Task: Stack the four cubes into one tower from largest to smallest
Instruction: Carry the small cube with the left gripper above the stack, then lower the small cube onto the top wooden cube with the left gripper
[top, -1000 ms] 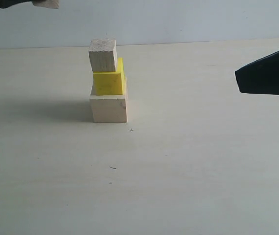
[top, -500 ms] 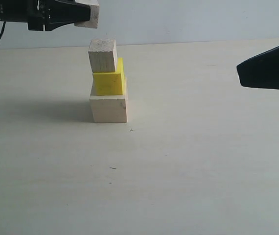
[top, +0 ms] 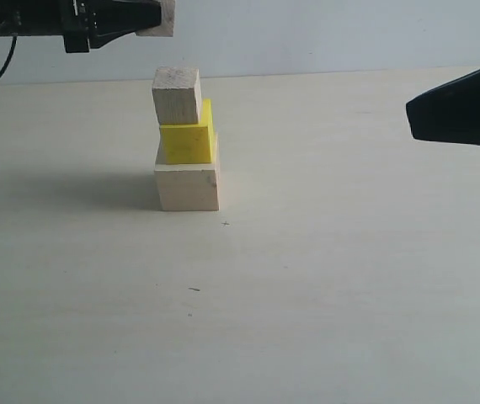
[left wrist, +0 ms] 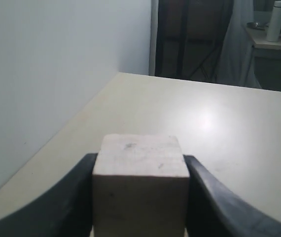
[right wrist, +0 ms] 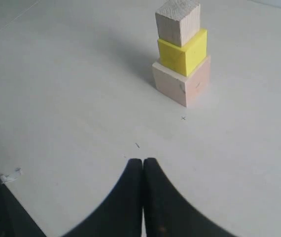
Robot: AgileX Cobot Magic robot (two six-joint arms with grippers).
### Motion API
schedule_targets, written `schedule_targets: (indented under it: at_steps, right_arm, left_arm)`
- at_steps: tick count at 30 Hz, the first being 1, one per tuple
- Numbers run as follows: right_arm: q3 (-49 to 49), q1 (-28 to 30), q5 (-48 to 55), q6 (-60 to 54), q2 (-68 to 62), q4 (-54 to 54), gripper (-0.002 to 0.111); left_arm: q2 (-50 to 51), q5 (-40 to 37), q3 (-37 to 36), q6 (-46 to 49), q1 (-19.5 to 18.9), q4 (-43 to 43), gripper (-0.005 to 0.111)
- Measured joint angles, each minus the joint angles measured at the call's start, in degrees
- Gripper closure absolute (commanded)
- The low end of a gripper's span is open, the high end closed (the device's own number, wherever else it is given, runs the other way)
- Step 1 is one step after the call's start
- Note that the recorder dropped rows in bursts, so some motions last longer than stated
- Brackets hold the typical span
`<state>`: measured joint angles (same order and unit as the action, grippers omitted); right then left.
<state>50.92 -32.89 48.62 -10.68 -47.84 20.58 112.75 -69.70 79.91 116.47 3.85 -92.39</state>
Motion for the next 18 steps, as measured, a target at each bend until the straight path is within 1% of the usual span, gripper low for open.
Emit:
schedule_targets:
  at_steps: [5,8,12,18]
  right_arm:
    - [0.0,0.0,0.0,0.0,0.0,0.0,0.108]
    - [0.0,0.0,0.0,0.0,0.0,0.0,0.108]
    - [0.0,0.0,0.0,-0.18,0.0,0.0,0.108]
    - [0.0,0.0,0.0,-0.21,0.0,0.0,0.108]
  left_arm:
    - [3.07,0.0,2.63,-1.64,0.0,0.86,0.107]
    - [3.55,0.0,2.83,-2.12,0.48,2.8,0.107]
    - [3.76,0.11,2.83,-1.62,2.12,4.24,0.107]
    - [3.76,0.11,2.83,-1.36,2.52,5.14,0.107]
